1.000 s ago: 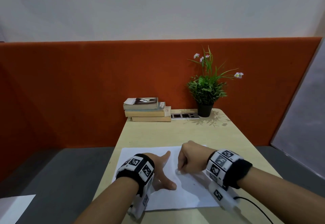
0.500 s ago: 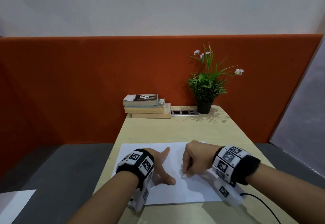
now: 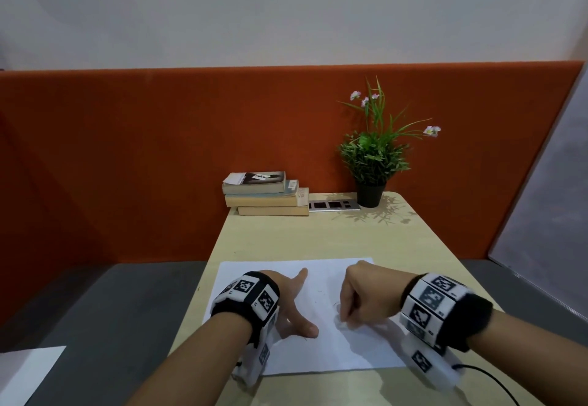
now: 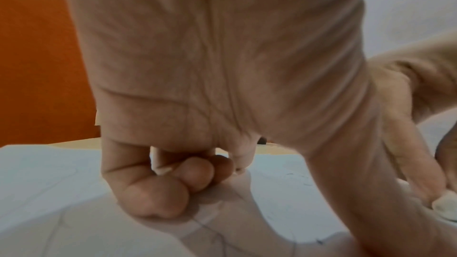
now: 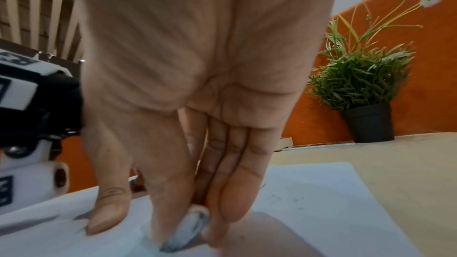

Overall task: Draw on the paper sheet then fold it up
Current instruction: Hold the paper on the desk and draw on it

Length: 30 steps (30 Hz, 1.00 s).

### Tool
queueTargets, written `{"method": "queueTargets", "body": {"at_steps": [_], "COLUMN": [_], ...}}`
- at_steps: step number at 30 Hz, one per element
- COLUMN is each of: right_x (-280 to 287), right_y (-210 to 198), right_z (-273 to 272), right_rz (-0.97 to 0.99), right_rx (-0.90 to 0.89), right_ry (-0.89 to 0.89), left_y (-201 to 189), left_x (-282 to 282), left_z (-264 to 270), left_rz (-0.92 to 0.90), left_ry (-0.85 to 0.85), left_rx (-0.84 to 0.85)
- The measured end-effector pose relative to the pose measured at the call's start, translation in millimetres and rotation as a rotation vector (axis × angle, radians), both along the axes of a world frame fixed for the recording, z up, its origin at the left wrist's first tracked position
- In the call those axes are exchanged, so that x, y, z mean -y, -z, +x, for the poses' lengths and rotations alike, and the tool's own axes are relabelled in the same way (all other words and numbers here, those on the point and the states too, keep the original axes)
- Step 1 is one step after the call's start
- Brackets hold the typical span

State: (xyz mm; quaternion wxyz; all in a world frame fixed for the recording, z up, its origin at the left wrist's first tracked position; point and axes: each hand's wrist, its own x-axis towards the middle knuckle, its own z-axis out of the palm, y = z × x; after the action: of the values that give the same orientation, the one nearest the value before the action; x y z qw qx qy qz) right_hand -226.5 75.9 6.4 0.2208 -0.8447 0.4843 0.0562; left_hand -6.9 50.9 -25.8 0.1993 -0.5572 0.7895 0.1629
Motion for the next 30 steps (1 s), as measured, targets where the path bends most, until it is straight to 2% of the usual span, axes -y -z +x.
{"method": "queueTargets", "body": {"at_steps": [2,8,11,18,21,25,30], "right_x": [7,39,35,6,23,50,41], "right_y": [-2,5,9,2,2,10,18], "right_z": [4,35,36,23,34,48,46], "right_rz": [-0.014,-0.173,-0.174,-0.001,-0.062,-0.149,-0.118], "right_rx": [-0.010,0.127,0.120,0.100,0.107,0.145,0.168], "right_ry": [0.005,0.179,0.160,0.012,0.045,0.177,0.135], "left_y": [0,-4,-4,-2,-4,-6,-6], "left_x": [0,2,1,-1,-2,-1,-2], "left_z": [0,-1,0,-2,-4,-5,-4], "left_rz": [-0.001,0.047,0.048,0.013,0.029,0.035,0.036], "left_ry": [-0.003,-0.003,-0.021,-0.048,-0.043,-0.031,-0.021], "left_rx": [0.010,0.015,-0.007,0.002,0.028,0.019,0.001]}}
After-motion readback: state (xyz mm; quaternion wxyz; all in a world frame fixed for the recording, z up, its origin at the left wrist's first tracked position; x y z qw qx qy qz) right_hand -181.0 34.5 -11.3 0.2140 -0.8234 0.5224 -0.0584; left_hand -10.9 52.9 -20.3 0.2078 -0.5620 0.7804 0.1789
